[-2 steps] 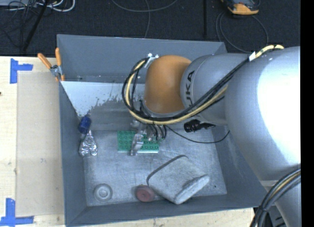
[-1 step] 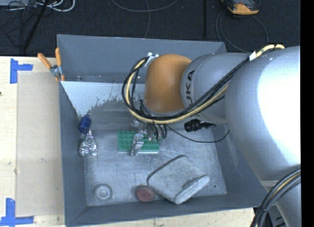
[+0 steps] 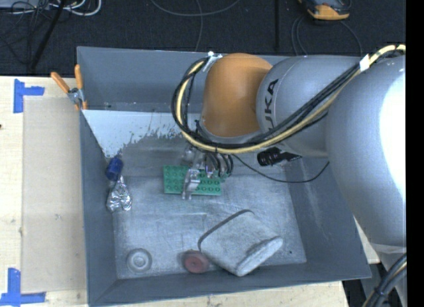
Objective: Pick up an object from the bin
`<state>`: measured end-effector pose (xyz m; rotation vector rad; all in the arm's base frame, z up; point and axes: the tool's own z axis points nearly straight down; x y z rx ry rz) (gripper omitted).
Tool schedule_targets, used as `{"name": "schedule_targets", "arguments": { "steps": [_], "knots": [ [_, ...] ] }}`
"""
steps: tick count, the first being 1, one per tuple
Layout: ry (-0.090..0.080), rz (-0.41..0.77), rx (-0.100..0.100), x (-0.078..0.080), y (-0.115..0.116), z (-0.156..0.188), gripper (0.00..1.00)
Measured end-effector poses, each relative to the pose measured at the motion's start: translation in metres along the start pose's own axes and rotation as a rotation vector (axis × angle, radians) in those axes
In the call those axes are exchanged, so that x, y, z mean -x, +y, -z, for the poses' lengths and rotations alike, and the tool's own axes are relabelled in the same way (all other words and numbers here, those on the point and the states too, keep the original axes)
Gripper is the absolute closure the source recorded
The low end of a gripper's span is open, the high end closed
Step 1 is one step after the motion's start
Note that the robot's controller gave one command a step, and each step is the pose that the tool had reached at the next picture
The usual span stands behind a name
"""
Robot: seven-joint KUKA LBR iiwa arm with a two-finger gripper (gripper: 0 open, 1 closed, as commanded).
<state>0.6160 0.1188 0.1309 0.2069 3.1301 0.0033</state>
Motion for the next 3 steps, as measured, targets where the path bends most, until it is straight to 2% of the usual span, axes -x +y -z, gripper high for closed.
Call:
{"name": "schedule_targets", "arguments": {
  "steps": [1,3],
  "knots": [
    [-0.001,-0.001,0.000,0.002,0.000,0.051,1.00],
    [0.004,-0.001,-0.001,0.003,0.000,0.066,1.00]
  ]
}}
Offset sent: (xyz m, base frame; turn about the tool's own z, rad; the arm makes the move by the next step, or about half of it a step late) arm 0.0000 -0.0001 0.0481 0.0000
